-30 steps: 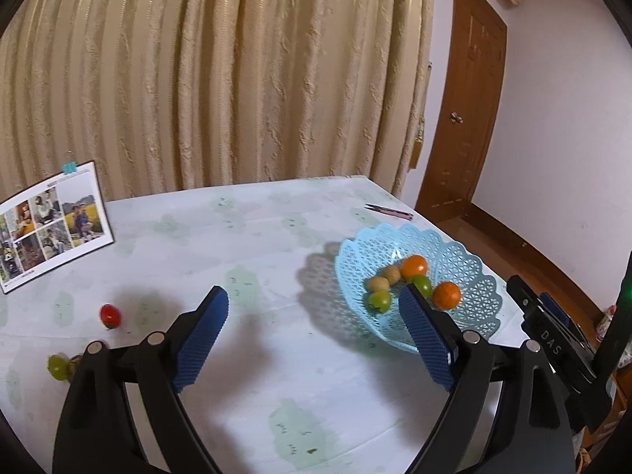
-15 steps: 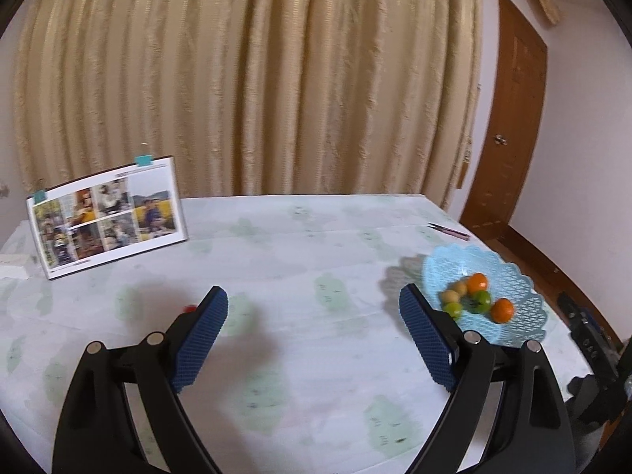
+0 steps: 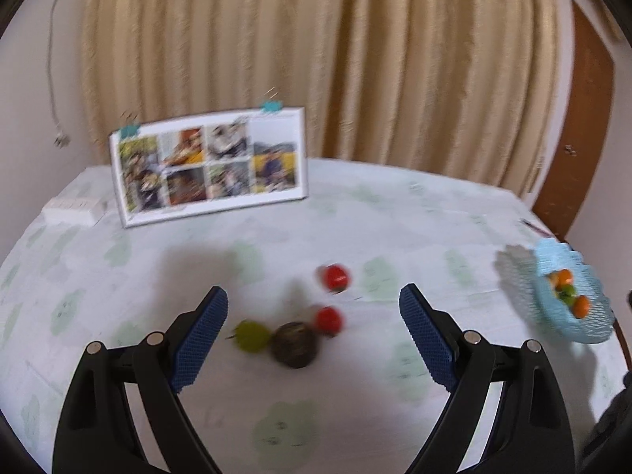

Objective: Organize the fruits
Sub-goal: 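Grasp the green tomato beside the brown kiwi with the left gripper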

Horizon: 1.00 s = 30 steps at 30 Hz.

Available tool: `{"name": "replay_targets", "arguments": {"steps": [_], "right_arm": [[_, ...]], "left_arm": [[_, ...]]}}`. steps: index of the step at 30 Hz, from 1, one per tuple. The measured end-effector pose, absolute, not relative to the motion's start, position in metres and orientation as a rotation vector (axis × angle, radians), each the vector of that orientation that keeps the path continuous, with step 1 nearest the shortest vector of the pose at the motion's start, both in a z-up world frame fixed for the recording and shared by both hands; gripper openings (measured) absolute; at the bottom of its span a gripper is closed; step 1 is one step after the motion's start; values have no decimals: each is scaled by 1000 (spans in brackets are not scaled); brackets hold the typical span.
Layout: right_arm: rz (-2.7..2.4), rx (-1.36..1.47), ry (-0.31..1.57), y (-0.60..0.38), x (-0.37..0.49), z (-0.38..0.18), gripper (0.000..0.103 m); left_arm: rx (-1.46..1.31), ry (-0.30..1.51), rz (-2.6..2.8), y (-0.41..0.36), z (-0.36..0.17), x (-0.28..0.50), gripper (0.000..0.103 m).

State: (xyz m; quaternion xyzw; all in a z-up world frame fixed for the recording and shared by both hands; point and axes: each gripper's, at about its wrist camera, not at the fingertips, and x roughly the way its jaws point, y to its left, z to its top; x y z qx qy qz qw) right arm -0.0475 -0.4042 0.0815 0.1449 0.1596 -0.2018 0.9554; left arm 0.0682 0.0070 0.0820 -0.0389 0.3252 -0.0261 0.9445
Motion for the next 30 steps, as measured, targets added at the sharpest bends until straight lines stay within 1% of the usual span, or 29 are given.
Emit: {"name": "replay_targets", "arguments": {"steps": [3,6,7,10,11,13,15,20,22,24,30], "right_arm": [[-410,286,327,-402,-47,81,87],[-407,272,334,-399,-44,81,87],[-406,269,336,-398,-44,81,87],[-405,264,339,-397,-43,80,87],[-405,263,341,-397,-42,80,87],[-403,261,345,-397,-42,80,87],[-400,258,352,-396,-40,79,87],[-397,254,358,-396,-37,78,87],[-396,252,360,-395,-35,78,87],[-394,250,363,-395,-35,78,87],[-394,245,366,-394,-35,78,87]], "left_arm": [[-79,698,-35,14,68,72,87],[-60,736,-37,15,56,76,75],[-58,751,-43,15,52,77,73],[-54,771,-56,15,44,78,70],[-52,777,-58,16,42,79,67],[-51,795,-59,18,38,80,59],[-62,815,-63,21,34,82,54],[-94,838,-69,32,28,84,53],[-100,837,-56,39,28,85,49],[-96,839,-46,45,28,86,47],[-55,850,-13,60,25,87,47]]}}
